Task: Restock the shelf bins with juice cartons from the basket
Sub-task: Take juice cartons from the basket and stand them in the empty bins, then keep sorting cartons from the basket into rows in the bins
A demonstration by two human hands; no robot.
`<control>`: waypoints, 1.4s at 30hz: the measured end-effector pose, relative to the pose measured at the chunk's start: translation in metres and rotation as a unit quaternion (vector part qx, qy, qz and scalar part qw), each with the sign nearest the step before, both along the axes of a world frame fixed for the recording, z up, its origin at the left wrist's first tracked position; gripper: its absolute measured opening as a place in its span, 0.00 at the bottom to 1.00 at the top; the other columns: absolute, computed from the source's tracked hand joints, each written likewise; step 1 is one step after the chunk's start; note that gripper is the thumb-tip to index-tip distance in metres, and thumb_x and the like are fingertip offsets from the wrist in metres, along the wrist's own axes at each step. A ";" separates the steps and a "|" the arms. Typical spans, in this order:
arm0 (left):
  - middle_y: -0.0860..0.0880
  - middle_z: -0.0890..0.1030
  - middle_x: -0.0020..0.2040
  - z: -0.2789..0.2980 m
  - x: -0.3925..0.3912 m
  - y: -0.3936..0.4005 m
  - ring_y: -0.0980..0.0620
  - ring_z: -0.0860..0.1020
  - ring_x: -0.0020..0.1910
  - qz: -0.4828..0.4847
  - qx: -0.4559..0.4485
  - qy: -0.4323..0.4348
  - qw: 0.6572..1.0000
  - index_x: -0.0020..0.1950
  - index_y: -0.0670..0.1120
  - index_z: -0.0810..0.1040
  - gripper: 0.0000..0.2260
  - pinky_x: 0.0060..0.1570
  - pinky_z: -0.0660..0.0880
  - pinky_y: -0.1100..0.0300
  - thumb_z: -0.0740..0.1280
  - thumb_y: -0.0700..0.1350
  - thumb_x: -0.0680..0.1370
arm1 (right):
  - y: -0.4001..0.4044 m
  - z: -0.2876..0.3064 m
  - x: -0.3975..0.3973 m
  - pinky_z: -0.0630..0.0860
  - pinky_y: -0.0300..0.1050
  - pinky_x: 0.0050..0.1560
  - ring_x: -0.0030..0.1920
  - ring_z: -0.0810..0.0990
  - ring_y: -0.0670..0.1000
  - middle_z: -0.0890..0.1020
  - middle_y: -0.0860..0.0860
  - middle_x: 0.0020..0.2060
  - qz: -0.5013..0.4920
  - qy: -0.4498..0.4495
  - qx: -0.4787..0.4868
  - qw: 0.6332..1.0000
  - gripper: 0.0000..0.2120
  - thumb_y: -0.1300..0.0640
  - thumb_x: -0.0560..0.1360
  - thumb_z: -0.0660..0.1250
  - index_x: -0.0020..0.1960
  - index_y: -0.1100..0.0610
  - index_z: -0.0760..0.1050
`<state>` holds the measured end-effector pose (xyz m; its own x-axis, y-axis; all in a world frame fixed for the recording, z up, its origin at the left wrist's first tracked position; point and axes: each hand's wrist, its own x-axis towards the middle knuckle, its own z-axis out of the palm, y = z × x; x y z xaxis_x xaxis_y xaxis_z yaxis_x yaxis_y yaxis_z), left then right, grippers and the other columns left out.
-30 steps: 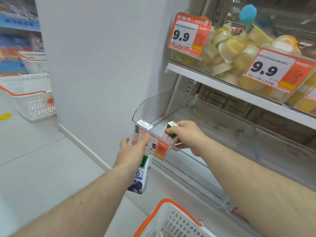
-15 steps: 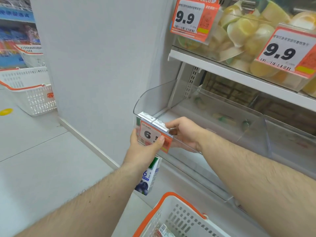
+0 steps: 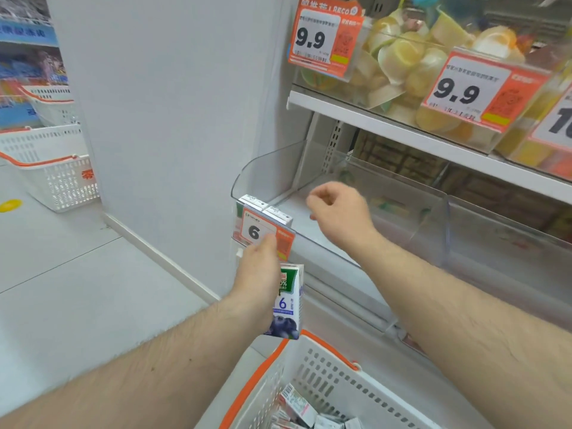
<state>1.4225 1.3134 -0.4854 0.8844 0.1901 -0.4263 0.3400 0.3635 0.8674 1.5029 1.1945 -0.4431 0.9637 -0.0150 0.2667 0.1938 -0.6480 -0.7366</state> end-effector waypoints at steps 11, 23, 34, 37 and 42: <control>0.46 0.76 0.43 0.024 -0.032 -0.083 0.45 0.75 0.41 -0.135 0.023 -0.064 0.988 0.44 0.46 0.73 0.18 0.44 0.71 0.52 0.55 0.58 0.82 | -0.078 -0.024 -0.170 0.73 0.35 0.38 0.37 0.74 0.44 0.80 0.50 0.46 -0.012 0.087 0.116 0.989 0.17 0.59 0.70 0.75 0.55 0.47 0.75; 0.43 0.83 0.47 0.020 -0.063 -0.123 0.47 0.80 0.41 -0.418 0.055 -0.166 0.891 0.55 0.44 0.75 0.18 0.42 0.74 0.54 0.67 0.58 0.75 | -0.156 -0.023 -0.215 0.79 0.50 0.40 0.41 0.83 0.60 0.84 0.64 0.47 -0.108 0.083 0.378 0.916 0.15 0.59 0.67 0.73 0.53 0.63 0.80; 0.58 0.84 0.43 0.018 -0.114 -0.215 0.58 0.81 0.43 -0.417 0.245 -0.331 0.810 0.47 0.55 0.81 0.15 0.50 0.77 0.53 0.77 0.51 0.63 | -0.236 0.003 -0.274 0.83 0.53 0.49 0.47 0.85 0.53 0.84 0.54 0.51 -0.193 0.043 0.271 0.942 0.24 0.50 0.68 0.75 0.63 0.52 0.77; 0.60 0.83 0.42 0.020 -0.130 -0.256 0.60 0.80 0.41 -0.417 0.259 -0.354 0.796 0.46 0.56 0.79 0.12 0.46 0.75 0.58 0.77 0.49 0.67 | -0.262 0.007 -0.290 0.80 0.59 0.54 0.49 0.84 0.49 0.85 0.43 0.45 -0.246 0.020 0.212 0.946 0.24 0.34 0.60 0.69 0.53 0.40 0.81; 0.61 0.82 0.41 0.025 -0.150 -0.317 0.62 0.79 0.40 -0.447 0.252 -0.375 0.772 0.48 0.57 0.80 0.12 0.44 0.76 0.60 0.76 0.49 0.67 | -0.312 0.017 -0.316 0.81 0.61 0.50 0.40 0.81 0.53 0.83 0.53 0.39 -0.297 0.014 0.199 0.934 0.22 0.37 0.63 0.64 0.47 0.50 0.82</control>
<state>1.2721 0.9966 -0.4608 0.7211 -0.6639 0.1980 -0.4061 -0.1735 0.8972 1.1872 0.8821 -0.4265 0.7598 -0.6423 0.1003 -0.1365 -0.3084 -0.9414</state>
